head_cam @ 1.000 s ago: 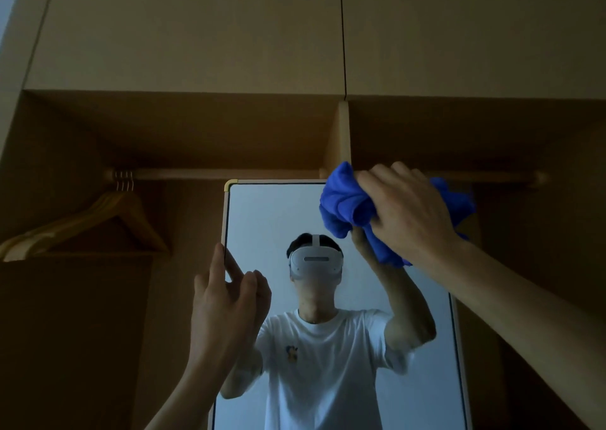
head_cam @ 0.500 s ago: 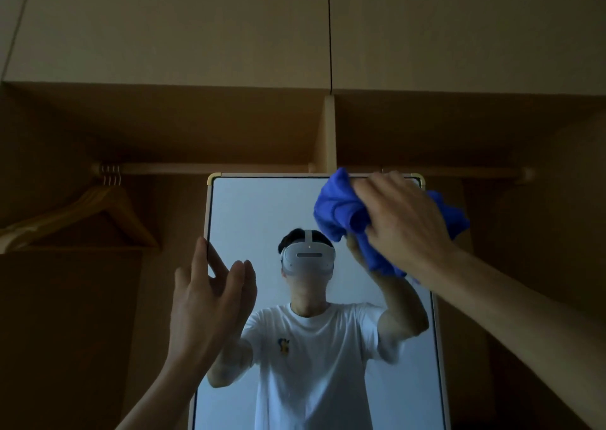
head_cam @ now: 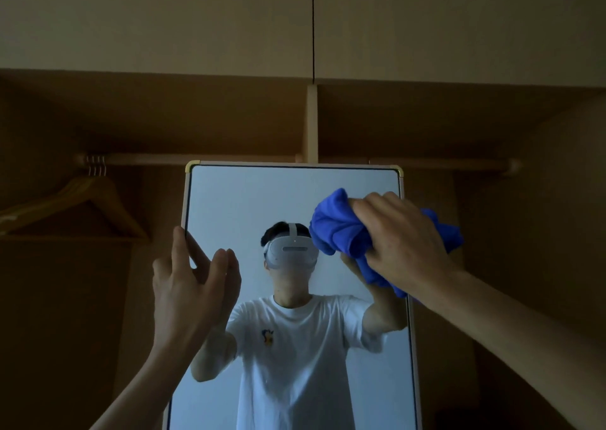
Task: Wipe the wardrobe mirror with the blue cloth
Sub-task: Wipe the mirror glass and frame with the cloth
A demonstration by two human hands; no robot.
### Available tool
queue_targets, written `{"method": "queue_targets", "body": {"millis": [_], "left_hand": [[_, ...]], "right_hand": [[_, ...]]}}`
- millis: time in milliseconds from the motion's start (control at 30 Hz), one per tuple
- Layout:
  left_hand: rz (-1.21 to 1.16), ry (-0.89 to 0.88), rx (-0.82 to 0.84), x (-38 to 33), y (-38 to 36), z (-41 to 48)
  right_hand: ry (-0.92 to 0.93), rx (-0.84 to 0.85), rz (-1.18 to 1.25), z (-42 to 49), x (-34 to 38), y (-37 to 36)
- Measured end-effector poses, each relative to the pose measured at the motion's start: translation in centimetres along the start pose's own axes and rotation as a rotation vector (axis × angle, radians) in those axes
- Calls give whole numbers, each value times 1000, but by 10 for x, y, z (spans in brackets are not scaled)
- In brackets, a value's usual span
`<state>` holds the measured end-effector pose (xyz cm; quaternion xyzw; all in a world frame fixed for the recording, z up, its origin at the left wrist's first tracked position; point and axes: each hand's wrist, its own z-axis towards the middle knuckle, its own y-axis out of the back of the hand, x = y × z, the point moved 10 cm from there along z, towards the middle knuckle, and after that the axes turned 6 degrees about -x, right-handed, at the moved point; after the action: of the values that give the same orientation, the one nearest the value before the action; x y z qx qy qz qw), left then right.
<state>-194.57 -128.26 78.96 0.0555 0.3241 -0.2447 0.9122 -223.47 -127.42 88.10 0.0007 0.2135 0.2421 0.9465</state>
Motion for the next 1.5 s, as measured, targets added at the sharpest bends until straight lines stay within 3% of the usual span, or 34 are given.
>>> {"method": "queue_targets", "body": {"millis": [133, 533, 967, 1267, 1500], "left_hand": [[22, 4, 8, -3, -1, -1], [61, -14, -14, 1, 6, -3], [72, 7, -23, -2, 8, -13], [34, -20, -8, -6, 15, -14], [-88, -20, 42, -25, 15, 16]], "right_hand": [[34, 22, -21, -3, 0, 0], [-181, -114, -236, 31, -75, 37], [-213, 39, -64, -25, -34, 14], [-554, -17, 94, -3, -92, 26], [-610, -74, -39, -4, -91, 21]]}}
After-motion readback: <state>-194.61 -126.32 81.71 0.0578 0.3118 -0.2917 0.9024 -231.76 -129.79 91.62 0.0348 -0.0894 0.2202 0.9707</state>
